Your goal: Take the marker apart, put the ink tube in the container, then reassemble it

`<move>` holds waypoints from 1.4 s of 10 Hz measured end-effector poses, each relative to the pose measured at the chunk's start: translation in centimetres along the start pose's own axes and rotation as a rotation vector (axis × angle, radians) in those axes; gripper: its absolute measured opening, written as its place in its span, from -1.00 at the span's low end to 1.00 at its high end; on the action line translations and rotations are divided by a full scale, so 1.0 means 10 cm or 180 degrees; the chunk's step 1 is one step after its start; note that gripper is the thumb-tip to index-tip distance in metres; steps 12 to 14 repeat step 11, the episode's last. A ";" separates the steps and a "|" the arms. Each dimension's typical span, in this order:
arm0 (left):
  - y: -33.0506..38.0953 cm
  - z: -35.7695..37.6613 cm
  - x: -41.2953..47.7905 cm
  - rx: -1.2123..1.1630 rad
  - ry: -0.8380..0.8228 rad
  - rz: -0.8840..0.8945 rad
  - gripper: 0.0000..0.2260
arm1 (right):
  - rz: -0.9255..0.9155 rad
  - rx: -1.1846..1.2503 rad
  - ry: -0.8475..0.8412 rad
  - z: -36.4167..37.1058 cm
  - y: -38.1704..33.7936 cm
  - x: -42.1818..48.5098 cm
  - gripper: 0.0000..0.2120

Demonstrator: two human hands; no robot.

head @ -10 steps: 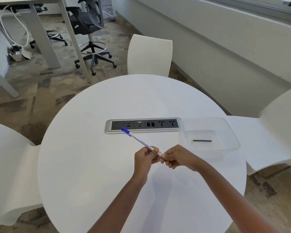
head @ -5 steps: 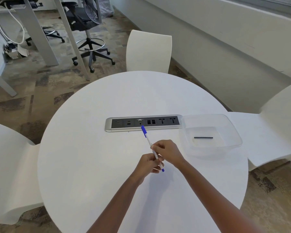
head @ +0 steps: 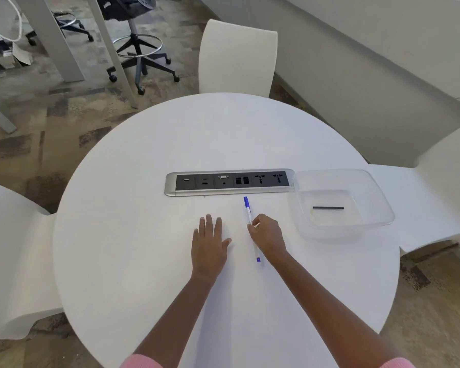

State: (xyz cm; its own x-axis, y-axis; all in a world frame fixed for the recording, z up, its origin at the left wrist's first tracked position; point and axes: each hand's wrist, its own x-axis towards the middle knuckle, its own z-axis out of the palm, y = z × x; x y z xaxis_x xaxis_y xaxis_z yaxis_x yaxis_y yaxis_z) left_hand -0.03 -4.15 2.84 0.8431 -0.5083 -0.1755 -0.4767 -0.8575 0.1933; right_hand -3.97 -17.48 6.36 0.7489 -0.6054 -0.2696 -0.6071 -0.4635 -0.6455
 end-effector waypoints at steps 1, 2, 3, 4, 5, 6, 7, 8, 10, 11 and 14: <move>-0.08 0.09 0.06 0.0037 0.0036 0.0004 -0.46 | 0.0028 -0.0153 0.0014 0.07 0.01 0.04 -0.82; -0.15 0.15 0.12 -0.0024 0.0076 -0.0001 -0.45 | 0.0037 -0.0225 0.0041 0.13 0.01 0.08 -0.82; -0.20 0.21 0.16 -0.0125 0.0114 -0.0013 -0.44 | 0.0052 -0.0236 0.0031 0.20 -0.01 0.09 -0.82; -0.21 0.25 0.18 -0.0210 0.0137 0.0003 -0.45 | 0.0068 -0.0193 0.0043 0.25 -0.02 0.10 -0.82; -0.22 0.29 0.18 -0.0286 0.0187 0.0049 -0.47 | 0.0090 -0.0107 0.0078 0.29 -0.02 0.11 -0.82; -0.22 0.31 0.17 -0.0327 0.0219 0.0070 -0.48 | 0.0139 -0.0064 0.0059 0.30 -0.02 0.11 -0.81; -0.22 0.32 0.17 -0.0372 0.0261 0.0088 -0.48 | 0.0148 -0.0046 0.0064 0.31 0.00 0.11 -0.81; -0.23 0.32 0.17 -0.0385 0.0279 0.0085 -0.49 | 0.0160 -0.0027 0.0038 0.31 0.01 0.10 -0.80; -0.24 0.32 0.17 -0.0417 0.0309 0.0101 -0.49 | 0.0177 0.0016 -0.0019 0.27 0.04 0.10 -0.75; -0.24 0.34 0.19 -0.0371 0.0319 0.0066 -0.48 | -0.0001 -0.0001 0.0167 0.19 0.08 0.09 -0.77; -0.24 0.34 0.19 -0.0371 0.0319 0.0066 -0.48 | -0.0001 -0.0001 0.0167 0.19 0.08 0.09 -0.77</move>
